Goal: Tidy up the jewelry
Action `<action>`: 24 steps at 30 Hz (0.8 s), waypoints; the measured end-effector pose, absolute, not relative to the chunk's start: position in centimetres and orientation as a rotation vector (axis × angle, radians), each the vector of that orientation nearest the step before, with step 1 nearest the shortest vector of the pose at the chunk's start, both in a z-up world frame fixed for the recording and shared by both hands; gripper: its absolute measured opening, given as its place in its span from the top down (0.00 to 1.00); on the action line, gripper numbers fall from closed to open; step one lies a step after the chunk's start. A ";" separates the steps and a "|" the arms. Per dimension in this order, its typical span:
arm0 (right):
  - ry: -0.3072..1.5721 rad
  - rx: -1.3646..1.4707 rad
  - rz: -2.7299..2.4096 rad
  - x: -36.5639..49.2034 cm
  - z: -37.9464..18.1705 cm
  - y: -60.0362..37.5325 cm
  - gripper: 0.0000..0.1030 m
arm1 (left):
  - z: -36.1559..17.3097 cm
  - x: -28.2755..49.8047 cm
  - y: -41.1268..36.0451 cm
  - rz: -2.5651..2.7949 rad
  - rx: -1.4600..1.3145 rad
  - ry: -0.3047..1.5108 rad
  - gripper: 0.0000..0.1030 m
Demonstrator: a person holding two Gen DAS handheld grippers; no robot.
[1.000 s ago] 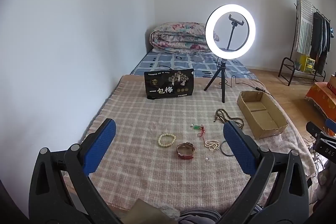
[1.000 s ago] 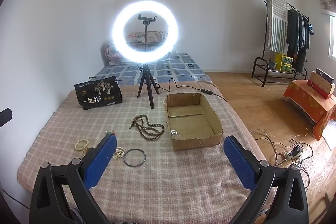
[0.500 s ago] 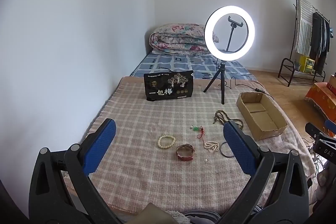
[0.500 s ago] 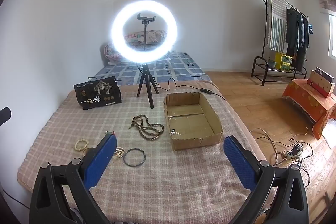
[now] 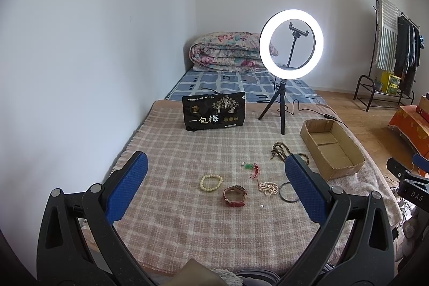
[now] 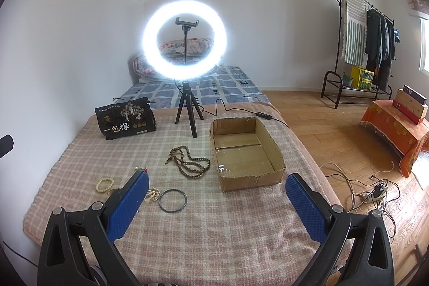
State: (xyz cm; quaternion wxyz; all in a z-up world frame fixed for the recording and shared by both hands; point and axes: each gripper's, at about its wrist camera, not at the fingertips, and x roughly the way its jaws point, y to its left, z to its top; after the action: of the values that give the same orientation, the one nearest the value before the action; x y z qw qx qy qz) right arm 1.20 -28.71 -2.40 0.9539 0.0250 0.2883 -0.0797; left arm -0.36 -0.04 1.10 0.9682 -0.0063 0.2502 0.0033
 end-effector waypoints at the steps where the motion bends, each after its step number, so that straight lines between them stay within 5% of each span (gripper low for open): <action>1: 0.586 0.051 -0.162 1.2 -2.4 -28.7 0.00 | 1.1 -0.4 0.0 0.006 -0.014 0.505 0.00; 24: 0.598 0.061 -0.160 1.3 -2.6 -28.6 0.00 | 1.2 -0.5 -0.2 0.006 -0.013 0.504 0.00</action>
State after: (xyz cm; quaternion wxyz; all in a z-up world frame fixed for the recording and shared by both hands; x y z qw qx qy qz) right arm 1.34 -28.65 -2.62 0.9520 0.0298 0.2944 -0.0788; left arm -0.53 -0.20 1.20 0.9684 -0.0062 0.2492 0.0029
